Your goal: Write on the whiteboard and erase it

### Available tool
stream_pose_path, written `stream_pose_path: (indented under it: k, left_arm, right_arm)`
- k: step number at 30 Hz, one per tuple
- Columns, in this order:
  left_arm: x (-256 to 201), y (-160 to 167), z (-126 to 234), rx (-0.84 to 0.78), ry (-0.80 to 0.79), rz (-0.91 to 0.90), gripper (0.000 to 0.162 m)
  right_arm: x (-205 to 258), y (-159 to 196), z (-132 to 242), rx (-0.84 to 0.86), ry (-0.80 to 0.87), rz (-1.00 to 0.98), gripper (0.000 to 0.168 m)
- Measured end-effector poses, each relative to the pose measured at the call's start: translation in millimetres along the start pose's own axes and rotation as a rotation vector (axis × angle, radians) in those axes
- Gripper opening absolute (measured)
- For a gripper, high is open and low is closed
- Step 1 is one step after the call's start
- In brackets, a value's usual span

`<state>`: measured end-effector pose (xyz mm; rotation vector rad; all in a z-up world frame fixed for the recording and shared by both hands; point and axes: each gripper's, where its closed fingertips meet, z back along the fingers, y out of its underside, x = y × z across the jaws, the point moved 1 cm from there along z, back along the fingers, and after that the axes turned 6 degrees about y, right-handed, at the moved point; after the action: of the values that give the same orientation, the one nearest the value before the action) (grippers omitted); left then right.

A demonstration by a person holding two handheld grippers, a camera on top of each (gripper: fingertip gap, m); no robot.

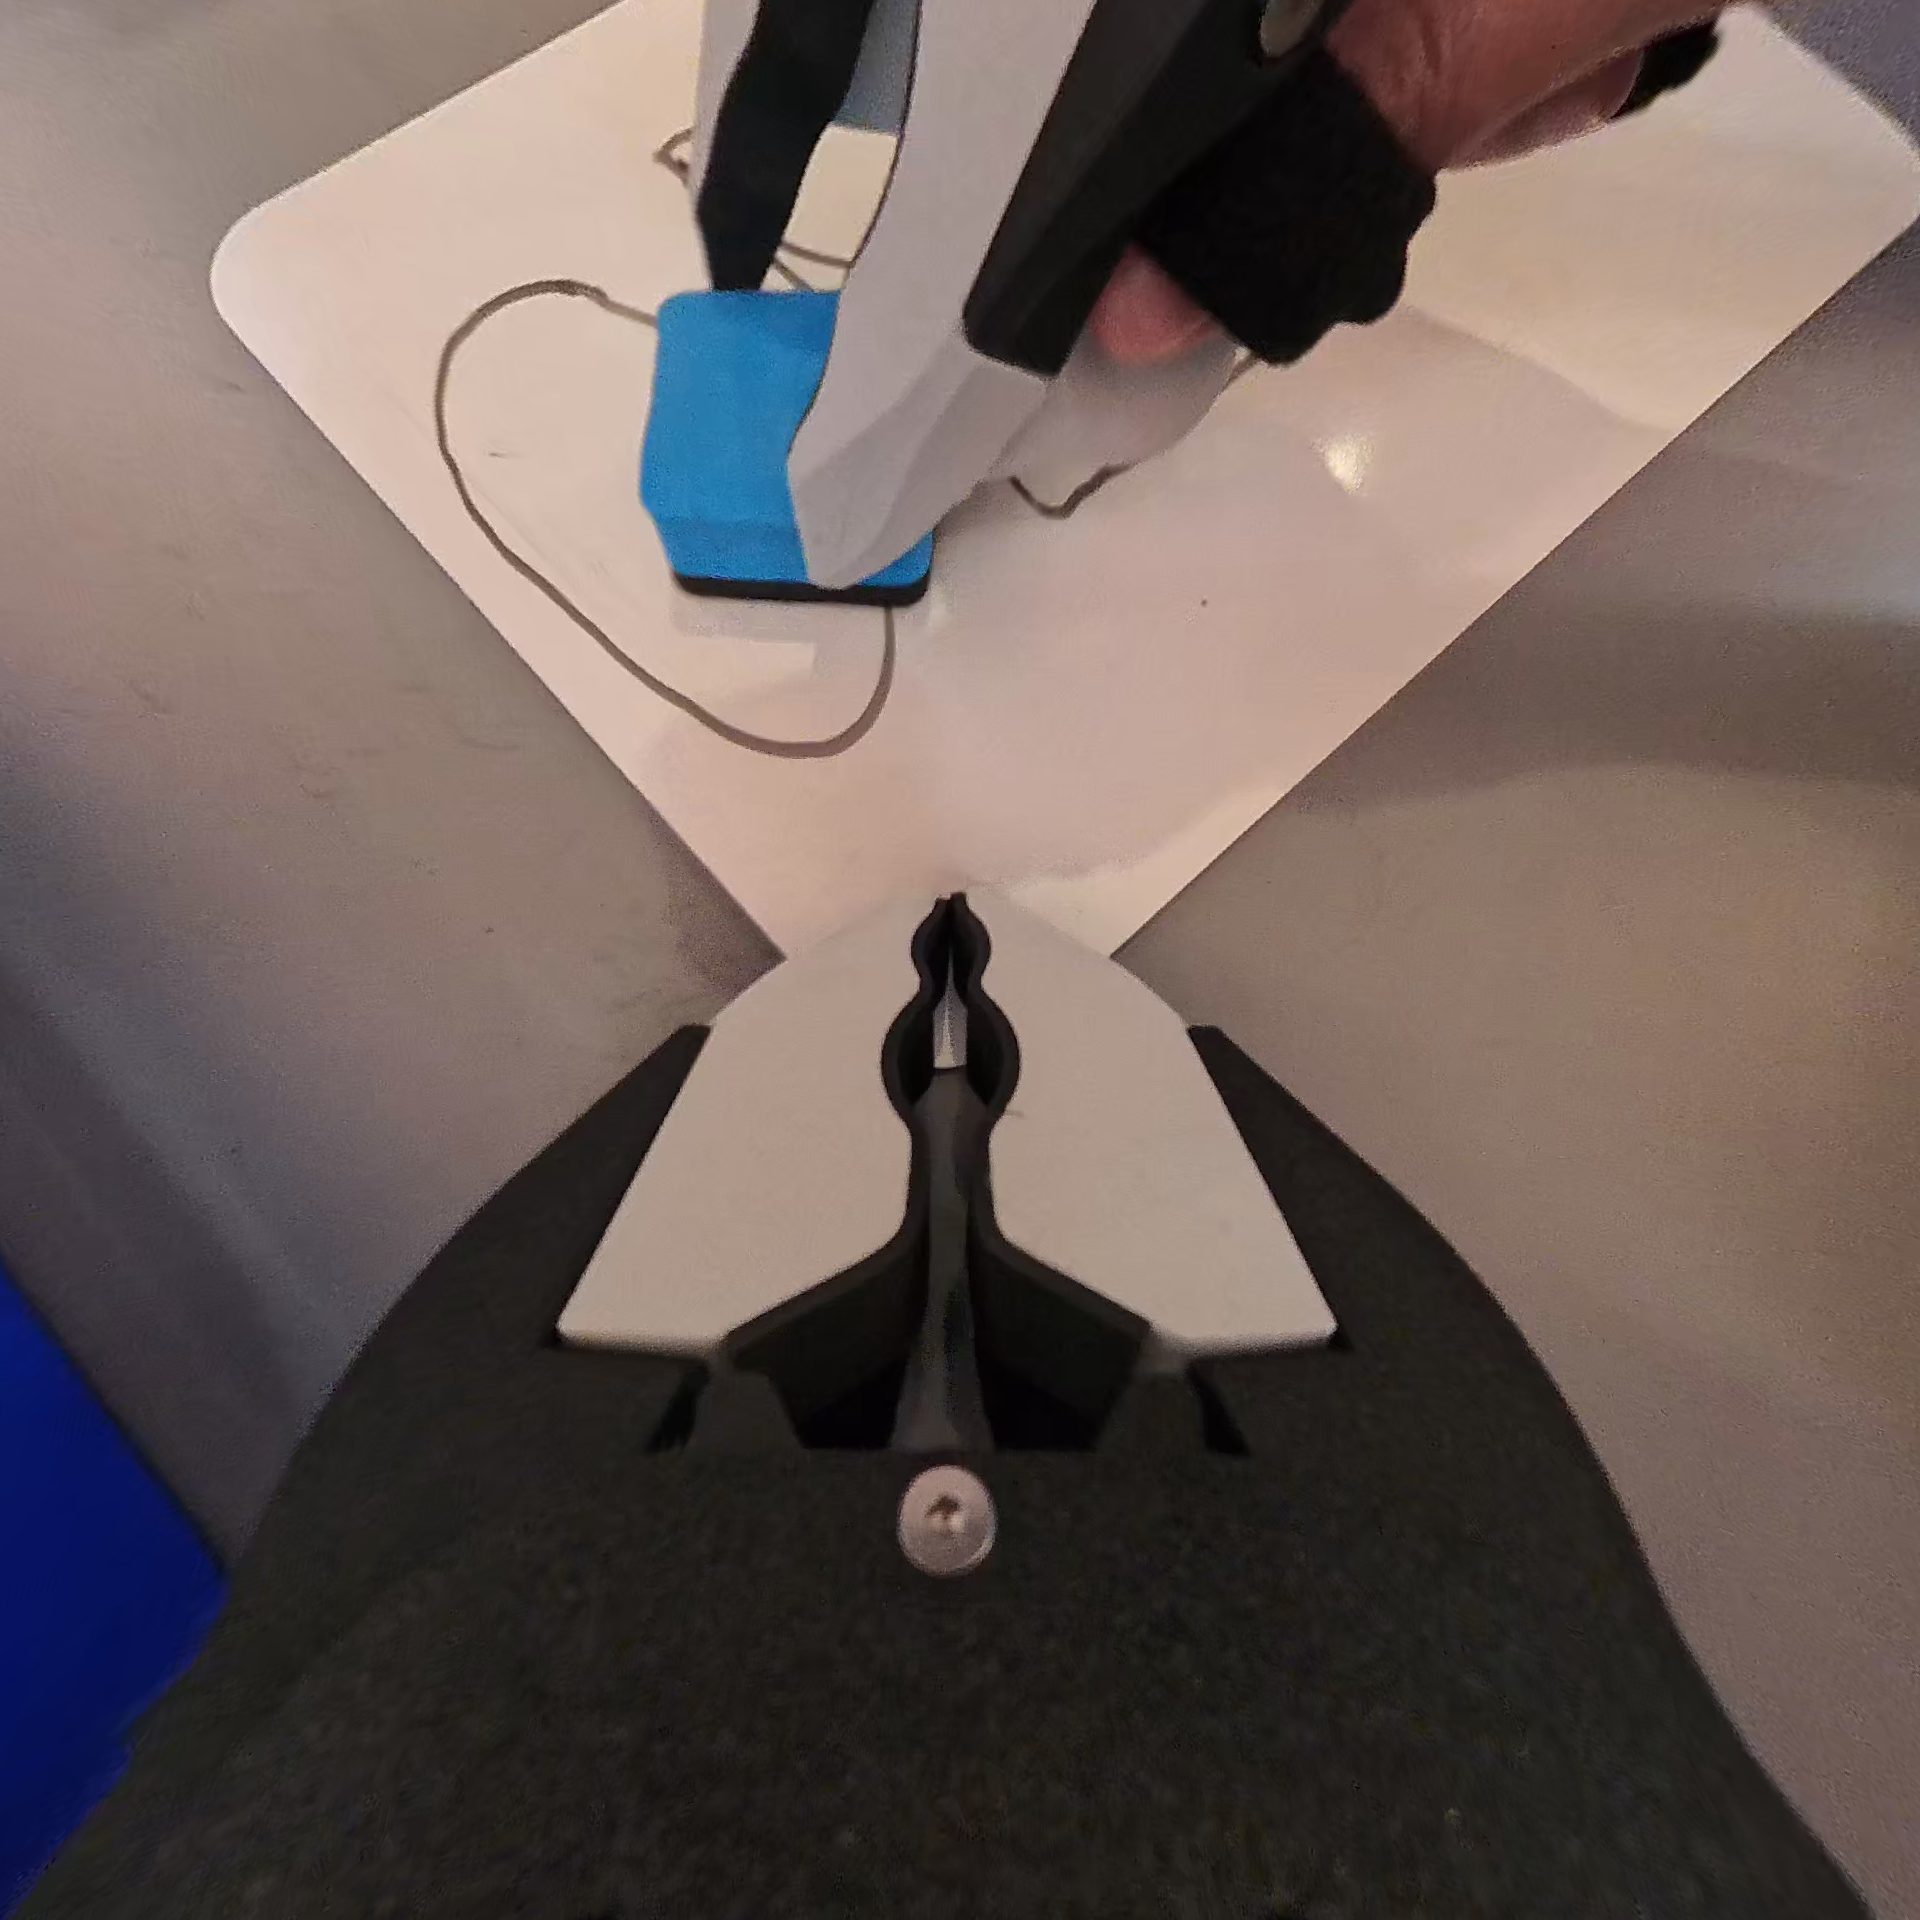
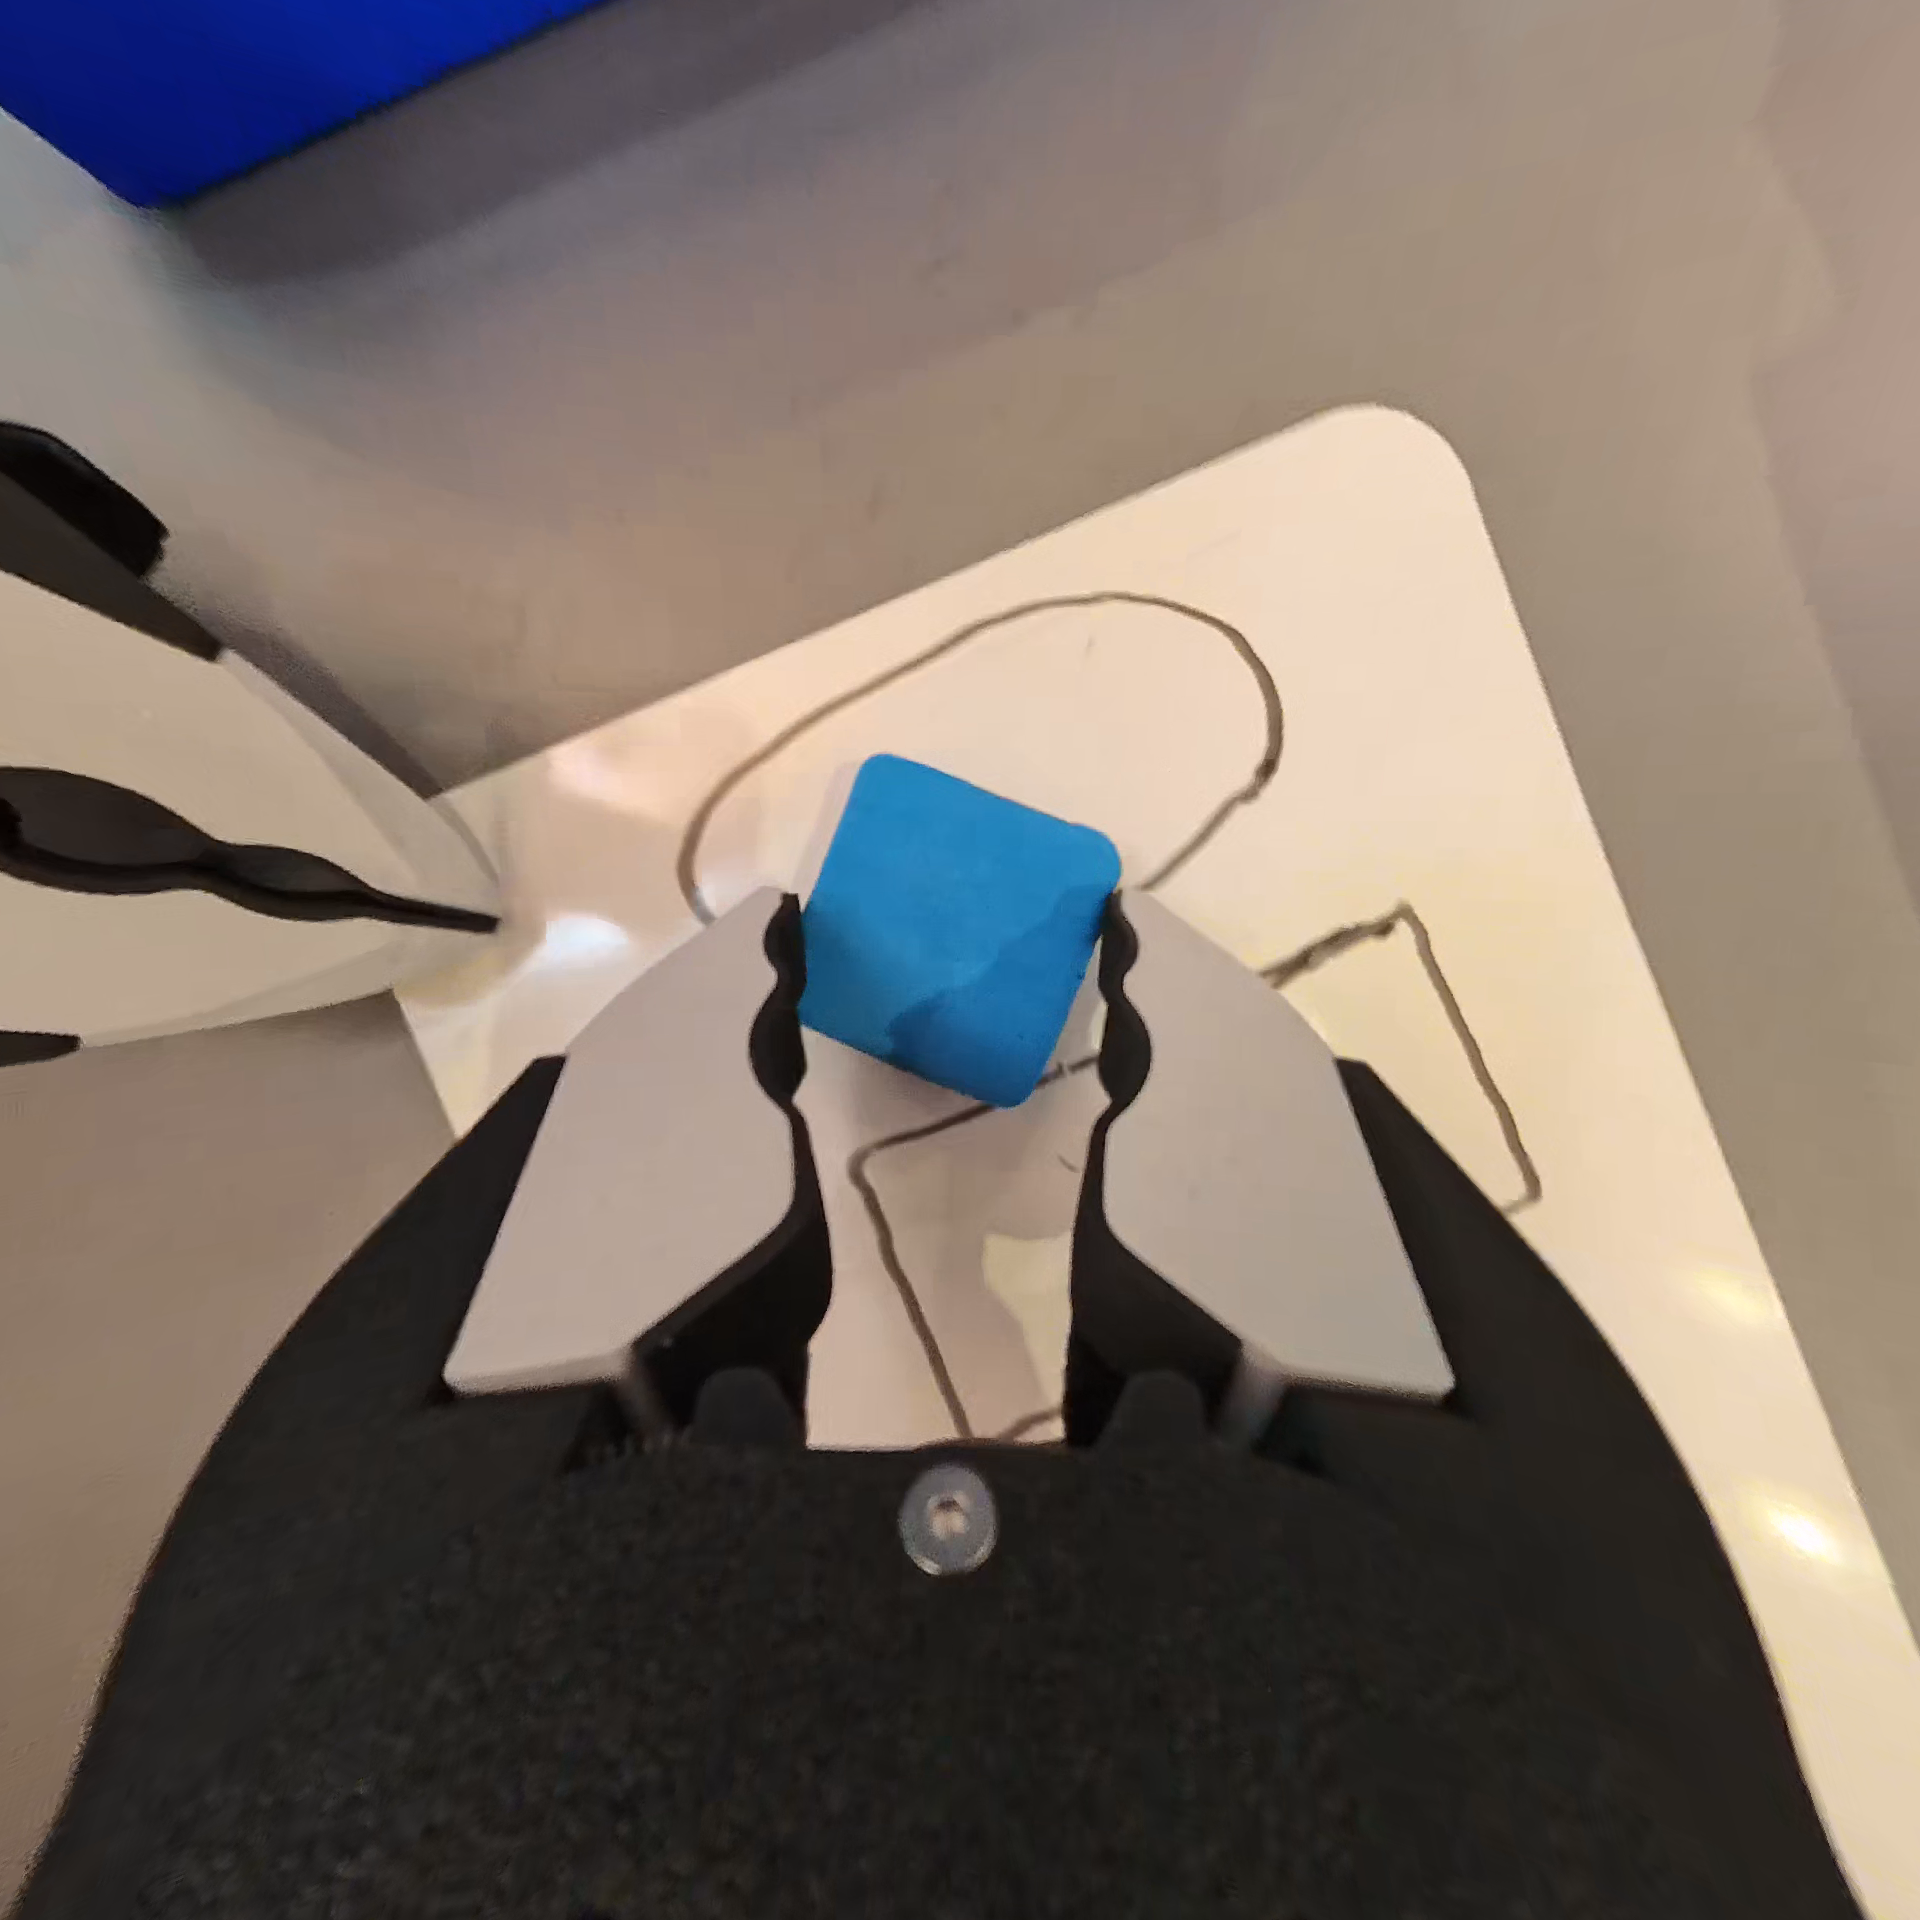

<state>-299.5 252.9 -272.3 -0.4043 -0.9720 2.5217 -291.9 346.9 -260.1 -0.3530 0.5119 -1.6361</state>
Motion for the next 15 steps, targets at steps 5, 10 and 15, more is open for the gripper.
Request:
stream_pose_path:
  k: [5, 10, 15]
  left_arm:
    - [3.9, 0.9, 1.6, -0.002, -0.004, 0.021, 0.0]
    - [9.2, 1.9, 3.3, 0.003, -0.03, 0.025, 0.0]
    - [9.4, 1.6, 3.0, 0.009, -0.031, 0.015, 0.0]
  right_arm:
    - [12.3, -14.0, -8.7, 0.001, -0.033, 0.066, 0.054]
    - [-8.0, -9.4, -7.3, 0.078, 0.005, 0.091, 0.053]
    - [22.1, -6.1, -3.2, 0.109, -0.056, 0.25, 0.052]
